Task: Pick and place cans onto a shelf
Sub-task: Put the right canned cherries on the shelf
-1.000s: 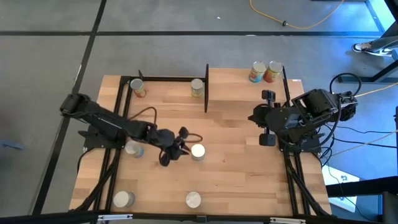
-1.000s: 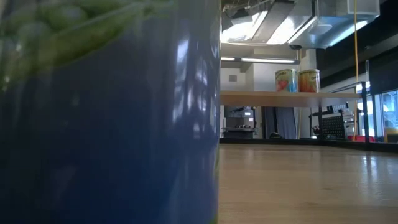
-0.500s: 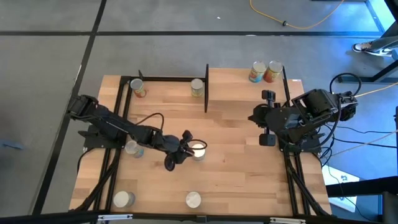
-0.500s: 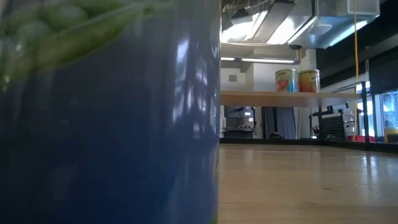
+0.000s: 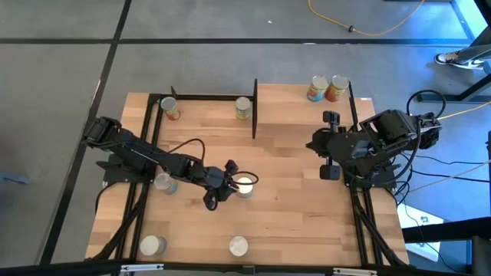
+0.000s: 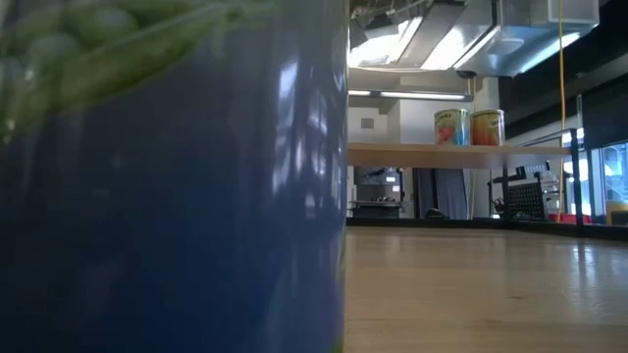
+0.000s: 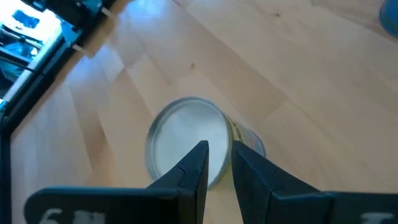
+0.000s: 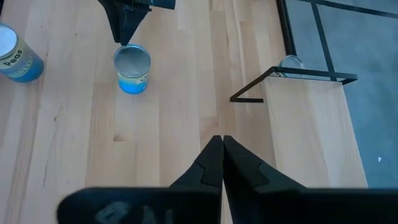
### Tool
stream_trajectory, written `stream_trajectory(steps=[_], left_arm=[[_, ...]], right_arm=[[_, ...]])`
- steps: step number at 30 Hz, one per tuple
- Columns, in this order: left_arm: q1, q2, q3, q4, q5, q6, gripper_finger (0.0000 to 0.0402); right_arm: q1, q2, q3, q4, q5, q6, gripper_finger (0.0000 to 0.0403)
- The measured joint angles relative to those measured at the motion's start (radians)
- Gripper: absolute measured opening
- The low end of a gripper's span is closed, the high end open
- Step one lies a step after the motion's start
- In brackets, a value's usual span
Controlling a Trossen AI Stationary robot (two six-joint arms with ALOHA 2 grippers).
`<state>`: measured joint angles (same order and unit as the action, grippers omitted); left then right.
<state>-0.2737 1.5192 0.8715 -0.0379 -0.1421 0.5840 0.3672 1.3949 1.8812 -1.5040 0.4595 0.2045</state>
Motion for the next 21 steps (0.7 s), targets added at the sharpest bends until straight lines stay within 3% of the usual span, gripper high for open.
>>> stream_trajectory(steps=[12, 21], left_arm=[[0.002, 0.001, 0.0, -0.008, -0.002, 0.0, 0.0063], [0.001, 0.092, 0.002, 0.029, -0.004, 0.003, 0.0063]], right_arm=[[0.0, 0.0, 0.0, 0.0, -0.009, -0.002, 0.0009], [0.0, 0.0, 0.0, -0.002, -0.009, -0.003, 0.001]])
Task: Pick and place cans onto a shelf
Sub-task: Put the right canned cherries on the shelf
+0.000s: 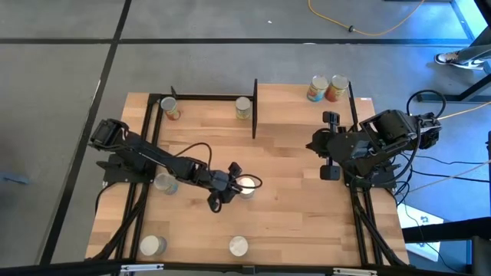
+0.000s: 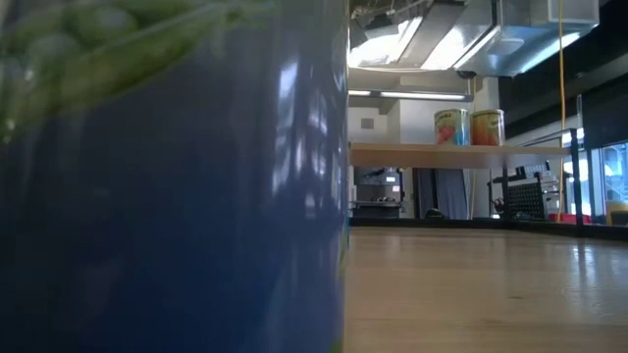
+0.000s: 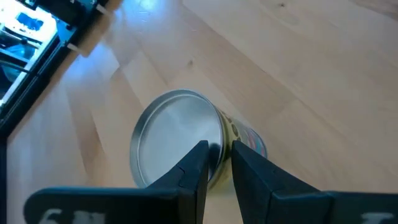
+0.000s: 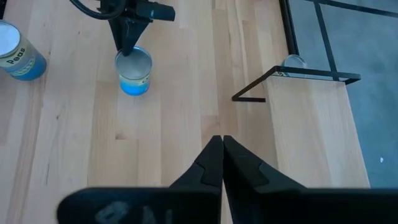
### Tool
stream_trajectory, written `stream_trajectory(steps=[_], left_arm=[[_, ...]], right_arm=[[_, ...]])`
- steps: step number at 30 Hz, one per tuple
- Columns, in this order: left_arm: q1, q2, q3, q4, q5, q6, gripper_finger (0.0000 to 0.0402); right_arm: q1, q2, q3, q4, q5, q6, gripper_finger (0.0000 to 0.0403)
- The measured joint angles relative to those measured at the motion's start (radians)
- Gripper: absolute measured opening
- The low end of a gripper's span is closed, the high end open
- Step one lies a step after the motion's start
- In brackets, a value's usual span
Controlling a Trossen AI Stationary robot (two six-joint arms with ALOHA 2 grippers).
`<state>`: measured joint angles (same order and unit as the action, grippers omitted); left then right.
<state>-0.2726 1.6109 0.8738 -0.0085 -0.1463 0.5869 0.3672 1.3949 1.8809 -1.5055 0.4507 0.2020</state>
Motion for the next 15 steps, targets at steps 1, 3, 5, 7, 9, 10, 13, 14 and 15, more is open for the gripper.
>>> stream_trajectory(steps=[1, 3, 5, 7, 9, 10, 13, 14, 15], left_arm=[[0.0, 0.003, 0.0, 0.005, -0.003, 0.0, 0.0063], [0.0, 0.004, 0.0, 0.01, -0.004, -0.002, 0.0063], [-0.001, 0.004, -0.001, 0.025, -0.011, -0.008, 0.0063], [-0.005, 0.006, -0.002, 0.042, -0.044, -0.009, 0.006], [-0.006, 0.007, -0.002, 0.047, -0.071, -0.009, 0.0053], [-0.006, 0.007, -0.002, 0.046, -0.073, -0.009, 0.0047], [-0.005, 0.006, -0.002, 0.045, -0.078, -0.033, 0.002], [-0.005, 0.006, -0.002, 0.045, -0.076, -0.037, 0.0011], [-0.005, 0.006, -0.002, 0.046, -0.075, -0.038, 0.0007]], right_arm=[[0.0, 0.0, 0.0, 0.0, 0.0, 0.0, 0.001], [0.0, 0.0, 0.0, 0.0, 0.0, 0.0, 0.001], [0.0, 0.0, 0.0, 0.0, 0.0, 0.0, 0.001], [0.0, 0.0, 0.0, 0.0, 0.0, 0.0, 0.001], [0.0, 0.0, 0.0, 0.0, 0.0, 0.0, 0.001], [0.0, 0.0, 0.0, 0.0, 0.0, 0.0, 0.001], [0.0, 0.0, 0.0, 0.0, 0.0, 0.001, 0.001], [0.0, 0.0, 0.0, 0.0, 0.0, 0.001, 0.001], [0.0, 0.0, 0.0, 0.0, 0.0, 0.001, 0.001]])
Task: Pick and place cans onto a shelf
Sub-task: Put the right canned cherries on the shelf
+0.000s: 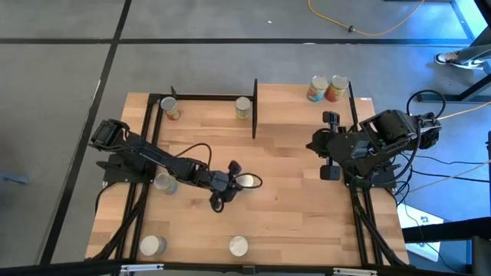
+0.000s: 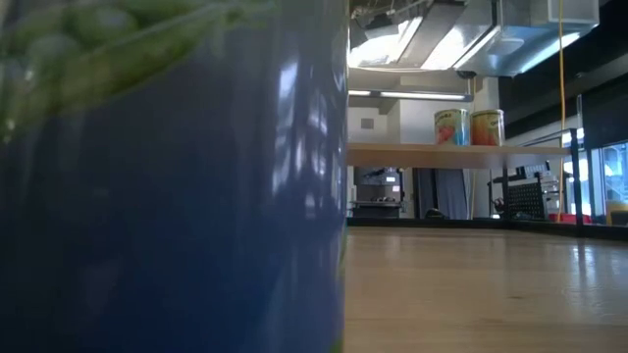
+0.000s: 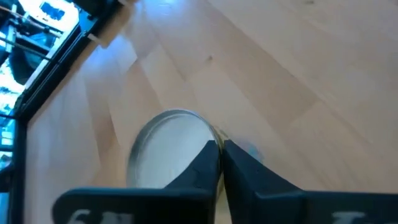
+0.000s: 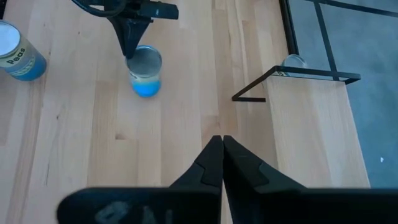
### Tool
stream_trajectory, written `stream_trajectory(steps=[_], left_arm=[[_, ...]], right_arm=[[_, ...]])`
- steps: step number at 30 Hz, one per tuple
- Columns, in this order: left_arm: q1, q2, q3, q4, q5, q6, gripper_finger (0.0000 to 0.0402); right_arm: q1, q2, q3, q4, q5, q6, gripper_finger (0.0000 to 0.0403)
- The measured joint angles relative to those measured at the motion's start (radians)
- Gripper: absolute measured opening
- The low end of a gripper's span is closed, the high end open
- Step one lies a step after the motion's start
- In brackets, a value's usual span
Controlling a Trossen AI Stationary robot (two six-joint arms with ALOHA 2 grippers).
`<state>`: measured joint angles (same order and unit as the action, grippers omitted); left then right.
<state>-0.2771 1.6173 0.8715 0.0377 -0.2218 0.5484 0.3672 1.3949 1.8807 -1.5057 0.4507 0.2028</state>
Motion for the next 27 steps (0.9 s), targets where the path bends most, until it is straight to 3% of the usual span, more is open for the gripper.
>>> stream_trajectory(steps=[11, 27], left_arm=[[0.0, -0.001, 0.058, -0.029, -0.001, -0.021, 0.0001], [0.058, -0.005, 0.504, -0.424, -0.111, -0.024, 0.0]], right_arm=[[0.0, 0.0, 0.0, 0.0, 0.0, 0.002, 0.001], [0.0, 0.0, 0.0, -0.033, -0.002, -0.001, 0.001]])
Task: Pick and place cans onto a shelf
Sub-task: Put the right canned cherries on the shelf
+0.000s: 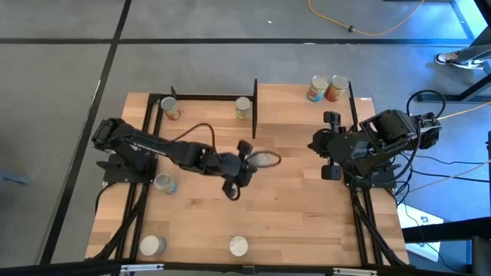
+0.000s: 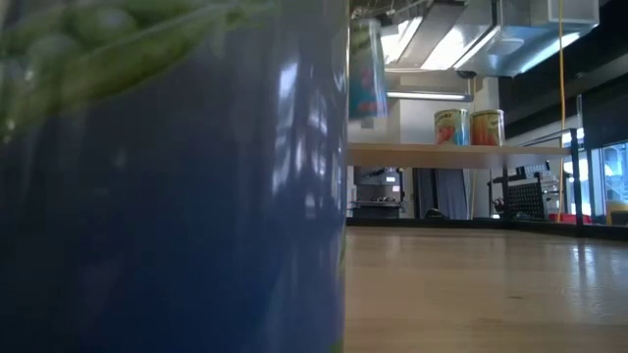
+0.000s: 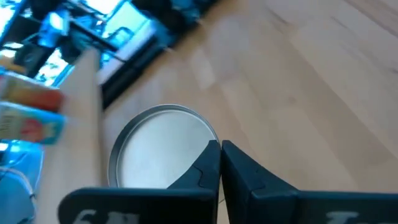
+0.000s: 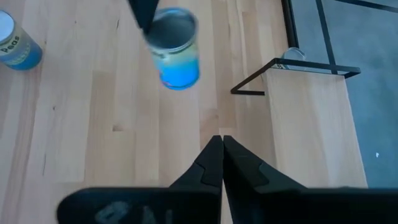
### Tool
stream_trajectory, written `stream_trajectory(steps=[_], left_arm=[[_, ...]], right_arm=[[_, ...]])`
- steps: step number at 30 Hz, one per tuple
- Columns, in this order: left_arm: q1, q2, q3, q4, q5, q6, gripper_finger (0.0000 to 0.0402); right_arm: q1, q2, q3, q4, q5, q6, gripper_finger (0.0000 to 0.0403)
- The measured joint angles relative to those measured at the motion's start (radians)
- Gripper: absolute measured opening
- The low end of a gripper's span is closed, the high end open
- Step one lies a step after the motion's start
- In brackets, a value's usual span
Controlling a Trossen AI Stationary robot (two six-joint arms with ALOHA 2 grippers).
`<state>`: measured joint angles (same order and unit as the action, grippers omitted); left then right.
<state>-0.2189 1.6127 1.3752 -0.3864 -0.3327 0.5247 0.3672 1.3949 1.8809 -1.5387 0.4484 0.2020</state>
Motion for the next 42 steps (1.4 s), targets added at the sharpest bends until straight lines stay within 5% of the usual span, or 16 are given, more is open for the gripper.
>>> stream_trajectory(steps=[8, 14, 27, 42], left_arm=[[0.151, -0.001, 0.22, -0.028, 0.011, -0.02, 0.0], [0.296, -0.001, 0.309, -0.025, 0.16, -0.018, 0.0], [0.515, 0.051, 0.325, 0.038, 0.374, 0.021, 0.0], [0.553, 0.234, 0.325, -0.011, 0.399, 0.036, 0.0]], right_arm=[[0.0, 0.0, 0.0, -0.002, 0.002, -0.001, 0.001], [0.0, 0.0, 0.0, -0.002, 0.003, -0.001, 0.001], [0.0, 0.0, 0.0, -0.006, 0.004, -0.001, 0.001], [0.0, 0.0, 0.0, -0.008, 0.006, 0.004, 0.001]])
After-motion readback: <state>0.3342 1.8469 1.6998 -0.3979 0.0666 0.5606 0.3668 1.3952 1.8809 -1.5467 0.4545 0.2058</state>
